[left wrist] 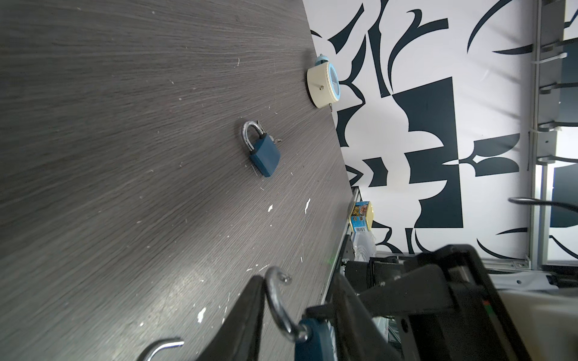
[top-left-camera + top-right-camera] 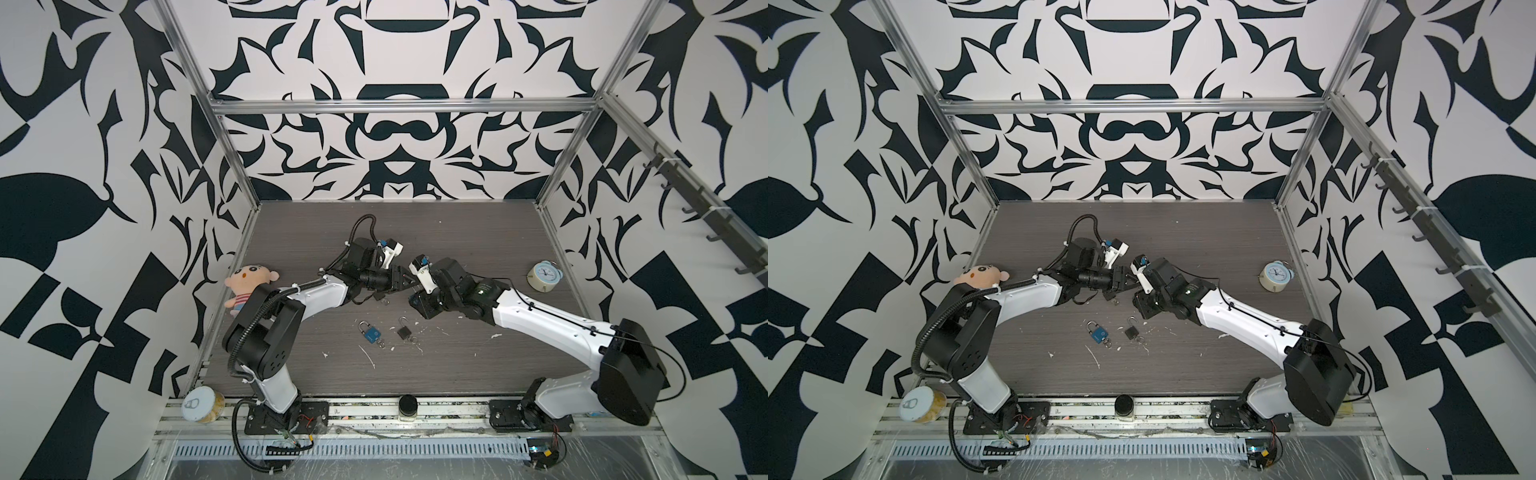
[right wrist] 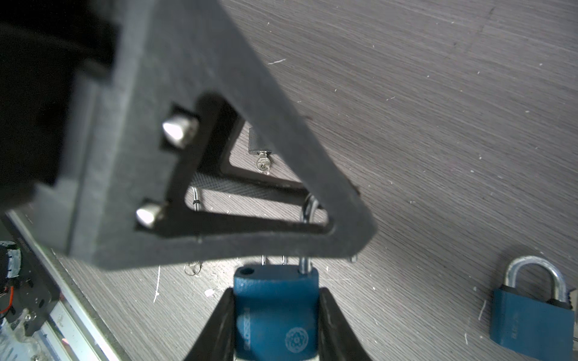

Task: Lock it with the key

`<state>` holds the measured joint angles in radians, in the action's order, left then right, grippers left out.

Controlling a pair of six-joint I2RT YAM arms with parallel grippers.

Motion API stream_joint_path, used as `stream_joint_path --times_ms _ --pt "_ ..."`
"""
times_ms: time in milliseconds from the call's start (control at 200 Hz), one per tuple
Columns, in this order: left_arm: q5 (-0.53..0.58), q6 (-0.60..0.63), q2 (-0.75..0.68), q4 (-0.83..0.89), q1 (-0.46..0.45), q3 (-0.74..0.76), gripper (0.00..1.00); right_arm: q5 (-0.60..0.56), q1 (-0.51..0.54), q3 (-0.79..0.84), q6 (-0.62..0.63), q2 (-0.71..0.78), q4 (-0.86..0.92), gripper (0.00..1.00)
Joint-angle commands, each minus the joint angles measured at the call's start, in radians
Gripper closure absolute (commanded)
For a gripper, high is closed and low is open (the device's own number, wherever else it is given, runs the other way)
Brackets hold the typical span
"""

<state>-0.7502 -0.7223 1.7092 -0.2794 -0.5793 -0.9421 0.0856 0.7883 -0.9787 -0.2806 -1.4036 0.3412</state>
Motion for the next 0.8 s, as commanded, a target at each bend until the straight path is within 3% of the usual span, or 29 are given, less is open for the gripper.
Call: stream_joint_path --times_ms 0,555,750,795 --pt "-0.023 -0.005 0.014 -0.017 -0.009 -0.025 0.61 -0.006 0.008 -0.042 0.017 0.012 -0.027 1.0" --pt "-0.023 -0.014 0.038 -0.018 -0.016 -0.033 0.79 -0.012 0.014 -0.052 0.022 0.011 -0.024 1.0" --pt "-0.022 -0.021 0.046 -0.018 -0.016 -0.031 0.99 -0.02 0.017 -0.052 0.023 0.018 -0.023 1.0" --pt "-0.022 -0.024 0.044 -0.019 -0.015 -0.032 1.0 -0.023 0.017 -0.053 0.023 0.021 -0.023 1.0"
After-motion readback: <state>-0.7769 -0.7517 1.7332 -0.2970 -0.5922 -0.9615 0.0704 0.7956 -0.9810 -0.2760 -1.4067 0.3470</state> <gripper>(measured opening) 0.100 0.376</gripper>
